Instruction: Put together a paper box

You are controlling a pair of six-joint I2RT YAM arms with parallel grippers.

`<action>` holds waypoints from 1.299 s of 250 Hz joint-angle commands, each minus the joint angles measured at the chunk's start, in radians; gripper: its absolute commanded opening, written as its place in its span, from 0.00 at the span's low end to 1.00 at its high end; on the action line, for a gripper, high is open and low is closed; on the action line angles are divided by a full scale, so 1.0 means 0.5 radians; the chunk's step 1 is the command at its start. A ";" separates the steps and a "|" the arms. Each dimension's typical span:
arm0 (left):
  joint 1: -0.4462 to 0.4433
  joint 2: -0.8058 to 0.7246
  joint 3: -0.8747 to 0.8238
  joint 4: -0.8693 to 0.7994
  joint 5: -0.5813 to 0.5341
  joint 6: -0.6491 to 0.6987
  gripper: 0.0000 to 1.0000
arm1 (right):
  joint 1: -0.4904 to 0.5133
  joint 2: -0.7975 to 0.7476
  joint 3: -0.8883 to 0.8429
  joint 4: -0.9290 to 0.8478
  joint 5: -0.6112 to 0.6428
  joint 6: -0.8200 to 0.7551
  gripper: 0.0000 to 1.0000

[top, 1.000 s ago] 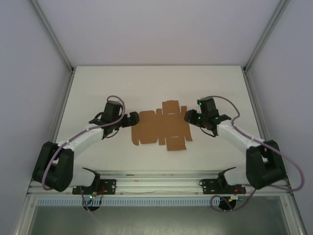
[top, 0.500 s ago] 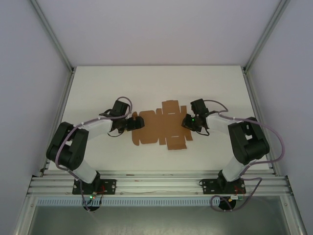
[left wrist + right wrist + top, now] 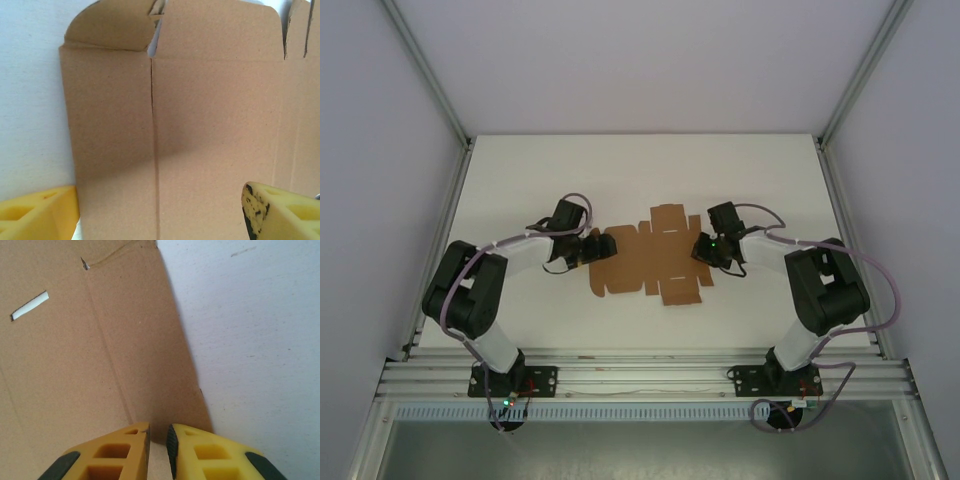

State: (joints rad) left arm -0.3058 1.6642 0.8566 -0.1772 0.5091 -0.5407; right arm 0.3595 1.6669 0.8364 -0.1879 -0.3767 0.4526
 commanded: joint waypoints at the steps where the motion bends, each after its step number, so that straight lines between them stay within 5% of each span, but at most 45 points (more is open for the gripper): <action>1: -0.081 0.065 0.007 0.298 0.380 -0.094 0.82 | 0.005 0.104 -0.074 -0.234 0.218 -0.003 0.21; 105: -0.083 -0.418 -0.230 0.782 0.464 -0.283 0.74 | 0.001 0.091 -0.096 -0.193 0.213 0.027 0.21; 145: -0.085 -0.421 -0.217 0.731 0.394 -0.251 0.70 | 0.003 0.089 -0.105 -0.152 0.174 0.032 0.20; 176: -0.140 -0.346 -0.075 0.404 0.171 -0.088 0.56 | 0.004 0.087 -0.096 -0.149 0.170 0.035 0.20; 228: -0.183 -0.318 0.010 0.352 0.164 -0.045 0.06 | 0.004 -0.050 -0.073 -0.187 0.176 -0.013 0.24; 234: -0.186 -0.337 0.016 0.347 0.161 -0.041 0.00 | 0.002 -0.090 -0.065 -0.209 0.184 -0.031 0.25; 282: -0.183 -0.611 0.050 0.418 0.304 0.000 0.00 | -0.080 -0.602 0.002 -0.342 0.042 -0.261 0.53; 325: -0.180 -0.926 0.069 0.538 0.491 -0.003 0.00 | -0.327 -1.094 -0.030 -0.284 -0.435 -0.399 0.85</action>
State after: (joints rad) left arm -0.3935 1.3098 0.8467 0.0177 0.6655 -0.5659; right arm 0.2695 1.2488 0.8318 -0.3145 -0.4213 0.3264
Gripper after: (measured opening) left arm 0.073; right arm 0.787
